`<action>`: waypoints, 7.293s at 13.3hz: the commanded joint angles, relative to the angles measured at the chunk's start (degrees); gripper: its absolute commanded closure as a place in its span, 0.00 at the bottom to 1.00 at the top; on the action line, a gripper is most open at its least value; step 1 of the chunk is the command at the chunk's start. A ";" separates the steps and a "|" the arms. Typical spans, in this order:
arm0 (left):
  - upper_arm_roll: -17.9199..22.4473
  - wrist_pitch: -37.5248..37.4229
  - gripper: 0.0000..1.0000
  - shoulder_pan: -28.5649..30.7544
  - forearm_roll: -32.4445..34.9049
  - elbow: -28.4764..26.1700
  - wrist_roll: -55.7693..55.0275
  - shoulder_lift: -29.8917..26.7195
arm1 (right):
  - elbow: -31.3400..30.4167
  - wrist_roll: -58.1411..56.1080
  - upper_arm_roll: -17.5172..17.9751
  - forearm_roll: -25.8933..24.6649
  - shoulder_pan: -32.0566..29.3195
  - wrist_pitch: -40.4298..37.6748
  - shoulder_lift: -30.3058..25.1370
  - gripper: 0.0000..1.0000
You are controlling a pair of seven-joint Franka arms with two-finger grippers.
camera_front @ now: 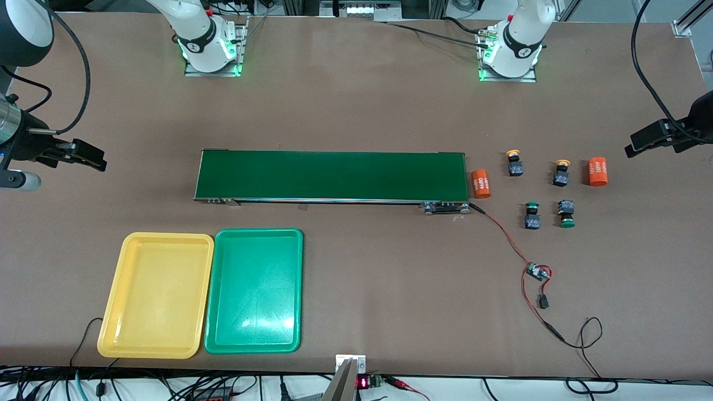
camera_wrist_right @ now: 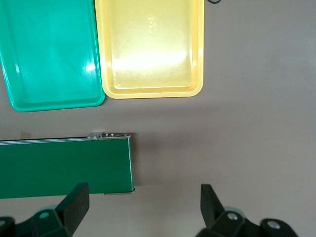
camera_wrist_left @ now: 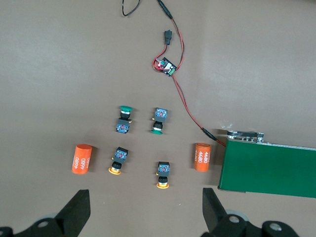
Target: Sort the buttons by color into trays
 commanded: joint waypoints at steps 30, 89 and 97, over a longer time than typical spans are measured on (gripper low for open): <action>-11.29 36.73 0.00 -2.85 -4.10 -32.78 0.18 16.69 | -1.10 -3.36 0.00 1.66 1.24 -4.00 2.25 0.00; -23.51 43.07 0.00 -11.22 27.72 -35.76 44.57 9.60 | -45.32 19.23 -0.43 1.74 27.43 29.32 -15.77 0.00; -23.59 43.07 0.00 20.49 26.85 -35.68 43.69 5.80 | -42.07 16.15 -0.70 2.10 26.81 20.44 -14.81 0.00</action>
